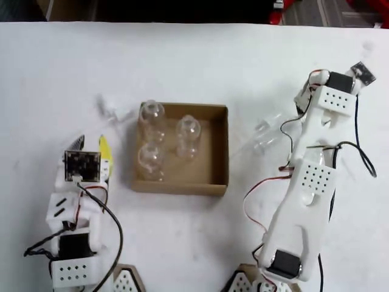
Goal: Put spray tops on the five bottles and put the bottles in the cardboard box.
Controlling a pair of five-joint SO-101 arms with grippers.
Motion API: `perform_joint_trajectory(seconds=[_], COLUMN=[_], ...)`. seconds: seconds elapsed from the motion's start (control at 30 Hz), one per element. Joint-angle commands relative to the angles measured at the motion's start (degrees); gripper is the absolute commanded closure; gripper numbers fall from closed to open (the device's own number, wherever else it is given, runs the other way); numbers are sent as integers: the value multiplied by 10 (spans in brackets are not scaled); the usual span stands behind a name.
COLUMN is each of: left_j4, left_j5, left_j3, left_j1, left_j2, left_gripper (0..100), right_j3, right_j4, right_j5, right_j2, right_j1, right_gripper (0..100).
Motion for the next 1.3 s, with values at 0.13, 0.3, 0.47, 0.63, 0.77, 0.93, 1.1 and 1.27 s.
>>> perform_joint_trajectory(seconds=[0.13,0.3,0.47,0.63,0.77,0.93,1.1,1.27], left_j4=[6,6,6,6,6,6,6,6], left_j5=[-4,-4,-5,-6,-6,-5,-5,-6], left_j3=[-1,-1,-1,-1,-1,-1,-1,-1], left_j1=[-5,-5,-5,-5,-5,-5,-5,-6], left_j2=[-5,-5,-6,-6,-6,-6,-6,-6], left_gripper=[869,869,869,869,869,869,869,869], right_j3=[-80,-85,-82,-81,-81,-65,74,262], right_j4=[15,15,19,22,22,23,22,19], right_j5=[139,340,360,360,360,360,360,360], right_j2=[-136,-211,-263,-316,-378,-468,-598,-754], right_j1=[-8,-51,-66,-70,-69,-70,-108,-178], right_gripper=[982,982,982,983,983,983,983,983])
